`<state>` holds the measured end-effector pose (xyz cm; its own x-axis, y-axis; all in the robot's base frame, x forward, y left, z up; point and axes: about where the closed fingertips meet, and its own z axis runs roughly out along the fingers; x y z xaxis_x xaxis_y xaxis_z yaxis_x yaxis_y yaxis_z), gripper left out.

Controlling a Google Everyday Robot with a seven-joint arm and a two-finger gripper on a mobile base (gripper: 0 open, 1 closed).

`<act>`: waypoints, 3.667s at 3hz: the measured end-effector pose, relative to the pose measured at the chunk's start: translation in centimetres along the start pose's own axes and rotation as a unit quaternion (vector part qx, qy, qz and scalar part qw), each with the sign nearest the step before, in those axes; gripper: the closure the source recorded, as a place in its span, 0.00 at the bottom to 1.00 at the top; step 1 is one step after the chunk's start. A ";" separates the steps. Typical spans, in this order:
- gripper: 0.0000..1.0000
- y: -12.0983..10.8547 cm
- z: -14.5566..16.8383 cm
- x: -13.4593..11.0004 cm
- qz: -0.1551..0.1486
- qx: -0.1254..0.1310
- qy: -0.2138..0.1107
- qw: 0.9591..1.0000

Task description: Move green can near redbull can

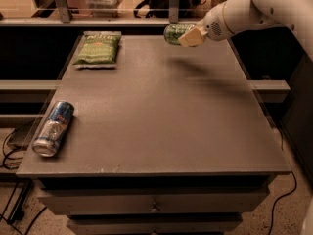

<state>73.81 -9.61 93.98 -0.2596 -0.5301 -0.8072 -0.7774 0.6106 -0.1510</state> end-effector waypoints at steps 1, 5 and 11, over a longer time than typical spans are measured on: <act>1.00 0.0 0.0 0.0 0.000 0.000 0.000 1.000; 1.00 14.2 0.5 -1.6 -0.027 -0.120 -0.067 0.990; 0.35 29.4 7.5 -1.0 0.031 -0.258 -0.134 0.956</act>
Offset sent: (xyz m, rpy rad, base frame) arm -0.0433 0.0423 -0.0041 0.0006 0.0066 0.1456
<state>55.49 13.32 86.00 -0.2128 -0.2901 -0.9330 -0.9624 0.2272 0.1489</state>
